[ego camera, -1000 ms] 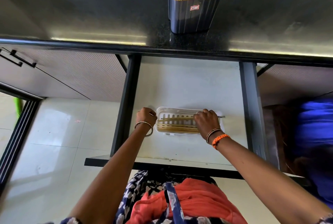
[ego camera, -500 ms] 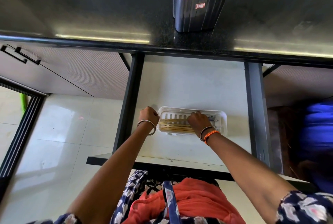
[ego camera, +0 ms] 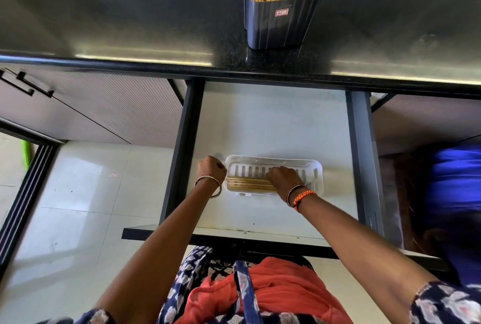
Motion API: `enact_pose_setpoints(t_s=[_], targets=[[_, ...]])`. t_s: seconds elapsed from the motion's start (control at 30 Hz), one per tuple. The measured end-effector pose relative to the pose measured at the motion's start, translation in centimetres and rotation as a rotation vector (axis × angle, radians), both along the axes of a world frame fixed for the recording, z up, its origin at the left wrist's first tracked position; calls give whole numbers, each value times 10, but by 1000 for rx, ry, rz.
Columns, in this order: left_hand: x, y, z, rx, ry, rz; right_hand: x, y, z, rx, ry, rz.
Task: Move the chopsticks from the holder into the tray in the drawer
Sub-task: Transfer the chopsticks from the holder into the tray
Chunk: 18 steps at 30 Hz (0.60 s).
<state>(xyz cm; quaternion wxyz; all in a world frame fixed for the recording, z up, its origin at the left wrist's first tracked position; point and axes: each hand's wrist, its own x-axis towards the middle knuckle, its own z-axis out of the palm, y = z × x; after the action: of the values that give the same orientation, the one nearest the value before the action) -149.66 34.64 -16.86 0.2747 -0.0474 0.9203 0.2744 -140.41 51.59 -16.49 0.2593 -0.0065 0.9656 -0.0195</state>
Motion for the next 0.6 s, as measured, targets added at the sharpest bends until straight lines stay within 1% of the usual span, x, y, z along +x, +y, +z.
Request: enact_pose_setpoints(t_s=[0.3, 0.43, 0.53, 0.6], targets=[[-2, -1, -2, -11, -20, -13, -4, 2, -9, -33, 20, -28], [-6, -2, 1, -2, -55, -34, -6, 0, -1, -34, 19, -16], [-25, -1, 16, 91, -53, -8, -17, 0, 28, -64, 95, -9], [-50, 7, 39, 245, -26, 85, -28, 3, 59, -121, 166, -20]])
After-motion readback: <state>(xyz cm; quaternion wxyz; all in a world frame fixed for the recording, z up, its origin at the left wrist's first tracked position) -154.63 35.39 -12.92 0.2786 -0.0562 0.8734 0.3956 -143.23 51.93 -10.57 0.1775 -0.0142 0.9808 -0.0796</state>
